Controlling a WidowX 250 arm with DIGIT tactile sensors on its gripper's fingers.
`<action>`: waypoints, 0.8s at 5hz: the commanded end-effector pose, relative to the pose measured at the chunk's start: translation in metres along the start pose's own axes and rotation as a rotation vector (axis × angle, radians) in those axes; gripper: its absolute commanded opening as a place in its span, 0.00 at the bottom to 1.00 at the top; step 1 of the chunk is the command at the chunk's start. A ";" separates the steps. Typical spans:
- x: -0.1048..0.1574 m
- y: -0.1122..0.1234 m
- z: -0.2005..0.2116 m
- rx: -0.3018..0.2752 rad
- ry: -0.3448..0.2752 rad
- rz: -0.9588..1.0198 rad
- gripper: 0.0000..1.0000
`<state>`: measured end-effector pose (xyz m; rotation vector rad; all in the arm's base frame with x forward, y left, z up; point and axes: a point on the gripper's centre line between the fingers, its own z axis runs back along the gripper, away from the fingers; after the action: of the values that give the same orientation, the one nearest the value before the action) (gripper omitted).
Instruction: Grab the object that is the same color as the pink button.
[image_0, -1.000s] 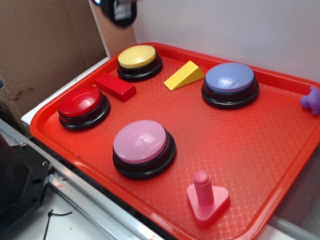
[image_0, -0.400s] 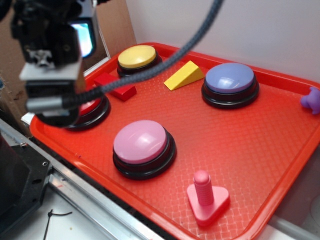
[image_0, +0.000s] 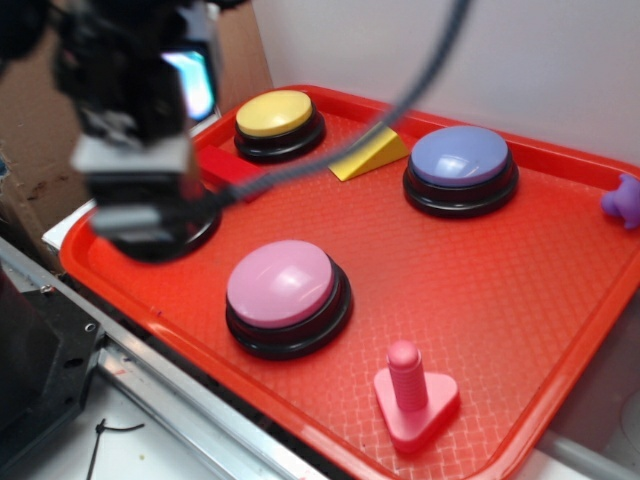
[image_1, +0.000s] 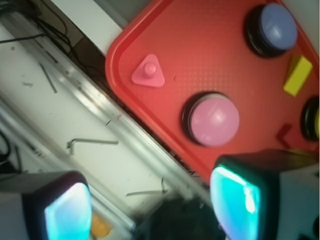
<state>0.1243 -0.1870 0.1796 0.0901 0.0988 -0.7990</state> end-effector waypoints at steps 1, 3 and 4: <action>0.014 0.007 -0.070 -0.057 0.092 -0.025 1.00; 0.026 -0.005 -0.128 -0.127 0.142 -0.072 1.00; 0.038 -0.008 -0.137 -0.121 0.126 -0.094 1.00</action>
<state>0.1504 -0.2026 0.0339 0.0408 0.3137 -0.8632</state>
